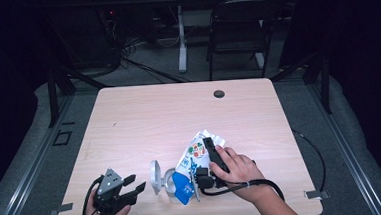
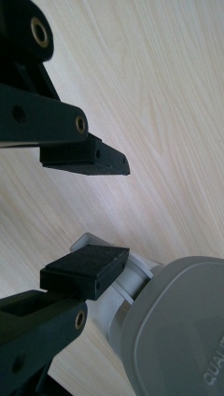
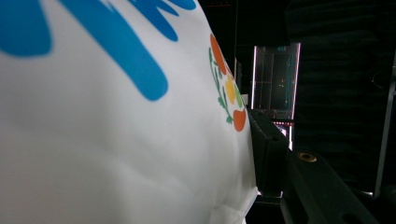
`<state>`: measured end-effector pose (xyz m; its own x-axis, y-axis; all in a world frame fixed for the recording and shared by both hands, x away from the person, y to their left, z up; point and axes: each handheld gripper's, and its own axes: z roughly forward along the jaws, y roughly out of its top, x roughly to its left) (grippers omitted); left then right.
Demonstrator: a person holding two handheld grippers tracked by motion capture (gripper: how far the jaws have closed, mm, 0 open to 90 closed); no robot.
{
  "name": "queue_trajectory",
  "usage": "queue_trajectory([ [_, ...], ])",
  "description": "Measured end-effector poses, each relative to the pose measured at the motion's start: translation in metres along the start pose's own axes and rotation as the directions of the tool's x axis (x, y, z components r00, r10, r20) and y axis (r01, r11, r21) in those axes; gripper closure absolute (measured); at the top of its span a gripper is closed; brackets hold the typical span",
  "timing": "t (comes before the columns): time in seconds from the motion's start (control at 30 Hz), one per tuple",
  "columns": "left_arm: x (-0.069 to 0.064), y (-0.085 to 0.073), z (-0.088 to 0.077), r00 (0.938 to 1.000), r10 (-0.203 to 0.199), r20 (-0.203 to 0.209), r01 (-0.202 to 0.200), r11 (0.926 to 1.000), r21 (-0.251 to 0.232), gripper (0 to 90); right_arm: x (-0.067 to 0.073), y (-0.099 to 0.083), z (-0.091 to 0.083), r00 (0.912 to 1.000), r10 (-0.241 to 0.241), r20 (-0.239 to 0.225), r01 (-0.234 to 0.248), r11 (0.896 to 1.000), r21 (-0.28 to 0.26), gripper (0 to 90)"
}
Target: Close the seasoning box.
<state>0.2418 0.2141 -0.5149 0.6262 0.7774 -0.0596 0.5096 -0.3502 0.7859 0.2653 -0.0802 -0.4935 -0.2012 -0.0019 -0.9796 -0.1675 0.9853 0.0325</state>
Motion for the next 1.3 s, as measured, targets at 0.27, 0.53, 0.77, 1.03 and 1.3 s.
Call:
queue_trajectory([
  [0.27,-0.0002,0.0001,-0.0002,1.0,-0.003,-0.001,0.003,1.0,-0.002,54.1,-0.001,0.0002,-0.0005,1.0,0.0,0.001,0.0,1.0,0.005,63.6],
  [0.53,-0.0001,0.0001,-0.0001,1.0,-0.001,0.0,0.001,1.0,-0.002,54.1,-0.0005,0.0001,-0.0005,1.0,-0.003,0.003,0.003,1.0,-0.003,64.7],
  [0.77,-0.0001,0.0001,-0.0001,1.0,0.0,-0.001,0.0,1.0,-0.002,54.1,-0.0005,0.0005,-0.0008,0.9998,-0.016,0.01,0.016,1.0,-0.008,65.2],
  [1.03,-0.0003,0.0002,-0.0001,1.0,-0.002,-0.001,0.002,1.0,-0.003,54.1,0.0002,0.0026,-0.0018,0.9996,-0.025,0.01,0.025,1.0,-0.013,65.8],
  [1.3,-0.0001,0.0001,-0.0004,1.0,-0.005,0.0,0.005,1.0,-0.002,54.1,0.0009,0.0049,-0.0012,0.9995,-0.03,0.011,0.03,0.999,-0.022,66.2],
])
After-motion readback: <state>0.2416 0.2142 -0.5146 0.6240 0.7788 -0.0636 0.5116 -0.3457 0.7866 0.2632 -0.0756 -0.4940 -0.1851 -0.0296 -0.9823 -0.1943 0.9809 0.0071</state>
